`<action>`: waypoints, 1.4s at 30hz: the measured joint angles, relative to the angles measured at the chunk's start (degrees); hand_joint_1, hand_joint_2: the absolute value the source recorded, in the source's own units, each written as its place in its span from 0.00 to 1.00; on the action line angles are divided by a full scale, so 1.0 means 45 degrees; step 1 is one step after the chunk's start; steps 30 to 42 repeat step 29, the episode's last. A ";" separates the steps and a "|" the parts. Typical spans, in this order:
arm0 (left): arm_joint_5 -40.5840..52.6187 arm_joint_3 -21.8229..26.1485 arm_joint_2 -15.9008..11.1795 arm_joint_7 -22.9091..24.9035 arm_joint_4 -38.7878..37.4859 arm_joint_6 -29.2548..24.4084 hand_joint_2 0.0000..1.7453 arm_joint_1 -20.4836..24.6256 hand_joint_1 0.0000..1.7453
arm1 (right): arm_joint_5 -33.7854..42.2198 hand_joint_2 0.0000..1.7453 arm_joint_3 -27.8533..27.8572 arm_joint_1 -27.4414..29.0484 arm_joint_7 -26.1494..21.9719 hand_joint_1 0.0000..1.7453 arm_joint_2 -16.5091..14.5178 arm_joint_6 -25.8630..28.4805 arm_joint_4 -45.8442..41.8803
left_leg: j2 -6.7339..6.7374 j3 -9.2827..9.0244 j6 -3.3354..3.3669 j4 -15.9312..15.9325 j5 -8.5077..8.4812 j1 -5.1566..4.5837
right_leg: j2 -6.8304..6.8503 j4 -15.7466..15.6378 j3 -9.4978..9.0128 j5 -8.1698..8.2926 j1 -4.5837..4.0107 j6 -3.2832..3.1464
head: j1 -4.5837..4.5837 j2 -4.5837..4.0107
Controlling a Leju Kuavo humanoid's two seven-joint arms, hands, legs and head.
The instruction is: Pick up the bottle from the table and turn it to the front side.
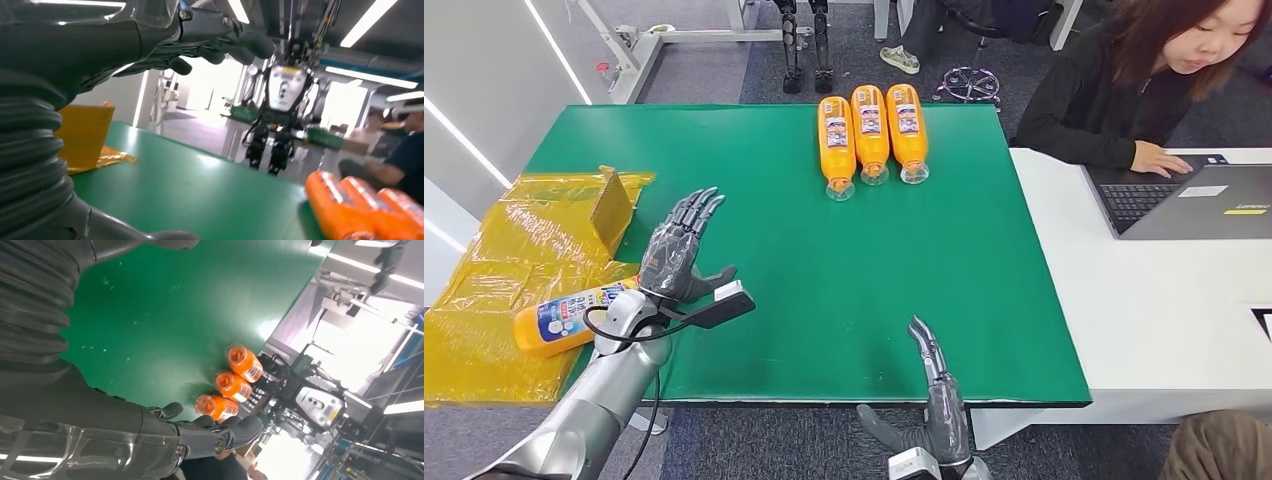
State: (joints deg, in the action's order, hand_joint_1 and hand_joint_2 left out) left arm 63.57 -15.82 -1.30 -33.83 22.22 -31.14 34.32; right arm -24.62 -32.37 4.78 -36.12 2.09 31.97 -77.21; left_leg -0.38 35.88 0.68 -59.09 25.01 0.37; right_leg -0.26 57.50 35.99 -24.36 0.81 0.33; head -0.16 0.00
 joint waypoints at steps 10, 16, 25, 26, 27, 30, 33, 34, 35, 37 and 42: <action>-0.3544 0.0631 0.0525 -0.1213 0.1529 0.1766 1.00 -0.0689 0.00 | 0.0394 1.00 0.0311 0.0115 -0.0204 0.00 0.0152 0.0365 -0.0217 | 0.0005 -0.0003 -0.0006 0.0003 0.0000 0.0008 | -0.0003 0.0002 0.0006 -0.0005 -0.0013 -0.0005 | 0.0004 0.0000; -1.0532 -0.0845 0.1045 -0.1426 0.4610 0.6132 1.00 -0.2026 0.00 | 0.1080 1.00 0.1151 0.0072 -0.0522 0.00 0.0393 0.0375 -0.0850 | -0.0020 0.0006 0.0006 0.0000 0.0008 -0.0001 | 0.0010 -0.0001 -0.0003 -0.0007 -0.0001 0.0001 | -0.0002 -0.0001; -1.3907 -0.1319 0.2357 -0.1442 0.9009 1.0120 1.00 -0.4552 0.00 | 0.1081 1.00 0.3135 0.0710 -0.0879 0.00 0.0406 -0.0483 -0.3142 | -0.0007 0.0005 0.0022 -0.0001 0.0037 -0.0046 | 0.0006 -0.0004 0.0002 -0.0022 0.0021 0.0011 | 0.0002 0.0000; -1.3914 -0.1300 0.2490 -0.1442 0.9350 1.0137 1.00 -0.4741 0.00 | 0.1083 1.00 0.3301 0.0808 -0.0888 0.00 0.0396 -0.0542 -0.3391 | -0.0007 0.0004 0.0021 -0.0001 0.0038 -0.0046 | 0.0006 -0.0004 0.0001 -0.0024 0.0020 0.0009 | 0.0001 0.0000; -1.3927 -0.1272 0.2604 -0.1441 0.9639 1.0155 1.00 -0.4898 0.00 | 0.1099 1.00 0.3429 0.0910 -0.0892 0.00 0.0391 -0.0574 -0.3595 | -0.0007 0.0004 0.0021 0.0000 0.0038 -0.0046 | 0.0006 -0.0004 0.0001 -0.0027 0.0019 0.0006 | 0.0000 0.0000; -1.3922 -0.1215 0.2746 -0.1441 1.0015 1.0178 1.00 -0.5090 0.00 | 0.1149 1.00 0.3568 0.1062 -0.0896 0.00 0.0390 -0.0595 -0.3873 | -0.0006 0.0004 0.0019 0.0001 0.0039 -0.0046 | 0.0006 -0.0004 0.0001 -0.0028 0.0018 0.0005 | -0.0001 0.0000; -1.3922 -0.1215 0.2746 -0.1441 1.0015 1.0178 1.00 -0.5090 0.00 | 0.1149 1.00 0.3568 0.1062 -0.0896 0.00 0.0390 -0.0595 -0.3873 | -0.0006 0.0004 0.0019 0.0001 0.0039 -0.0046 | 0.0006 -0.0004 0.0001 -0.0028 0.0018 0.0005 | -0.0001 0.0000; -1.3922 -0.1215 0.2746 -0.1441 1.0015 1.0178 1.00 -0.5090 0.00 | 0.1149 1.00 0.3568 0.1062 -0.0896 0.00 0.0390 -0.0595 -0.3873 | -0.0006 0.0004 0.0019 0.0001 0.0039 -0.0046 | 0.0006 -0.0004 0.0001 -0.0028 0.0018 0.0005 | -0.0001 0.0000; -1.3922 -0.1215 0.2746 -0.1441 1.0015 1.0178 1.00 -0.5090 0.00 | 0.1149 1.00 0.3568 0.1062 -0.0896 0.00 0.0390 -0.0595 -0.3873 | -0.0006 0.0004 0.0019 0.0001 0.0039 -0.0046 | 0.0006 -0.0004 0.0001 -0.0028 0.0018 0.0005 | -0.0001 0.0000; -1.3922 -0.1215 0.2746 -0.1441 1.0015 1.0178 1.00 -0.5090 0.00 | 0.1149 1.00 0.3568 0.1062 -0.0896 0.00 0.0390 -0.0595 -0.3873 | -0.0006 0.0004 0.0019 0.0001 0.0039 -0.0046 | 0.0006 -0.0004 0.0001 -0.0028 0.0018 0.0005 | -0.0001 0.0000; -1.3922 -0.1215 0.2746 -0.1441 1.0015 1.0178 1.00 -0.5090 0.00 | 0.1149 1.00 0.3568 0.1062 -0.0896 0.00 0.0390 -0.0595 -0.3873 | -0.0006 0.0004 0.0019 0.0001 0.0039 -0.0046 | 0.0006 -0.0004 0.0001 -0.0028 0.0018 0.0005 | -0.0001 0.0000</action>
